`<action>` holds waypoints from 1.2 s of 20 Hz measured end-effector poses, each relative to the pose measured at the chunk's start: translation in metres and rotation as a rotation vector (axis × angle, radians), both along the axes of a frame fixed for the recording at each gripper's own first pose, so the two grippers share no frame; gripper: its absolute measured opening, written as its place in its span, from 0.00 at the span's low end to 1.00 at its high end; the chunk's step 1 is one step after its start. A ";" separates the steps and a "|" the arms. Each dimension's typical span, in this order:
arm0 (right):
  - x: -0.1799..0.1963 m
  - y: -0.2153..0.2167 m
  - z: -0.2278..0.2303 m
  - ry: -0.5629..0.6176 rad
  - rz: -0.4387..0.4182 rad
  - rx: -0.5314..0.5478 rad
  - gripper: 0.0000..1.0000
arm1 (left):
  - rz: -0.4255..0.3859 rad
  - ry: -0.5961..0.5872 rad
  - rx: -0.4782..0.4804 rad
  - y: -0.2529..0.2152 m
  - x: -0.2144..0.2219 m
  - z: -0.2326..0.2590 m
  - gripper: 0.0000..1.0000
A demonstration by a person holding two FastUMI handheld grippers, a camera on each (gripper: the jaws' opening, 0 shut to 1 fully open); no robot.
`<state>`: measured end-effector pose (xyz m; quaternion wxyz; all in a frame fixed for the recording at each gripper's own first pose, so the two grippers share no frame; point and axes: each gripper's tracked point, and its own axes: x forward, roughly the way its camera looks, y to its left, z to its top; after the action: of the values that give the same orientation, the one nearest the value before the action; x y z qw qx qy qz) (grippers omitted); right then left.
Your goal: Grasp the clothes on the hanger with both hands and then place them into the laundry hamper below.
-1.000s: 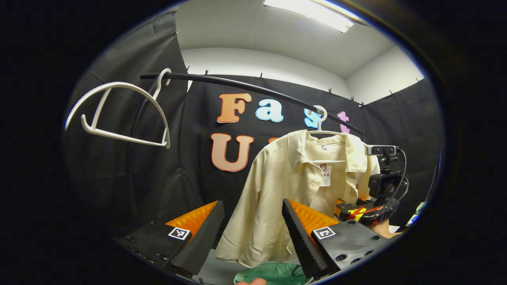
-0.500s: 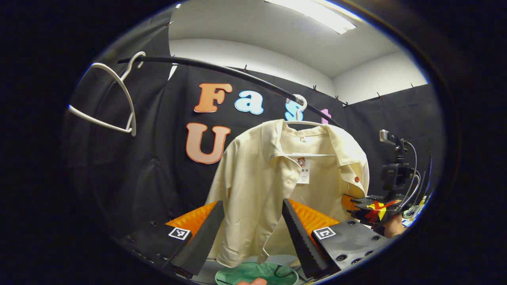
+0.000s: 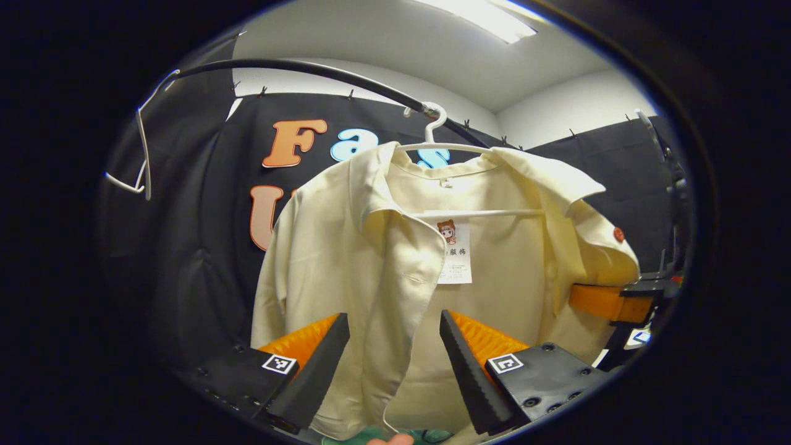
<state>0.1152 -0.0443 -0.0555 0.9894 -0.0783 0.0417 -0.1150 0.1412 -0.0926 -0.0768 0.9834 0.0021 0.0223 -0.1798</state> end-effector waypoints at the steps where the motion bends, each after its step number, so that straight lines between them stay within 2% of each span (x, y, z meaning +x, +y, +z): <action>1: -0.002 0.000 0.001 0.000 0.002 -0.003 0.07 | 0.015 -0.028 0.013 -0.001 0.009 -0.002 0.97; 4: -0.005 0.006 0.002 0.004 0.012 -0.013 0.07 | 0.087 -0.074 0.065 0.006 0.040 -0.018 0.96; 8: -0.004 0.014 0.001 0.003 0.022 -0.006 0.07 | 0.228 -0.093 0.195 0.047 0.070 -0.038 0.99; 11: -0.003 0.011 0.001 -0.001 0.022 -0.007 0.07 | 0.297 -0.115 0.251 0.083 0.076 -0.032 0.81; 13: -0.007 0.010 0.003 -0.001 0.020 -0.006 0.07 | 0.307 -0.135 0.268 0.099 0.076 -0.023 0.45; 16: -0.008 0.009 0.005 -0.003 0.020 -0.004 0.07 | 0.356 -0.152 0.303 0.127 0.068 -0.007 0.17; 17: -0.008 0.007 0.007 -0.008 0.020 -0.006 0.07 | 0.368 -0.170 0.318 0.132 0.065 0.003 0.12; 20: -0.017 0.002 0.021 -0.044 0.005 -0.017 0.07 | 0.443 -0.284 0.398 0.152 0.051 0.050 0.08; 24: -0.041 -0.020 0.074 -0.170 -0.052 -0.064 0.07 | 0.495 -0.393 0.488 0.165 0.058 0.096 0.08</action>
<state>0.0740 -0.0645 0.0182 0.9830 -0.0985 -0.0438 -0.1484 0.1996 0.0722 0.0195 0.9532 0.2644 -0.1244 0.0771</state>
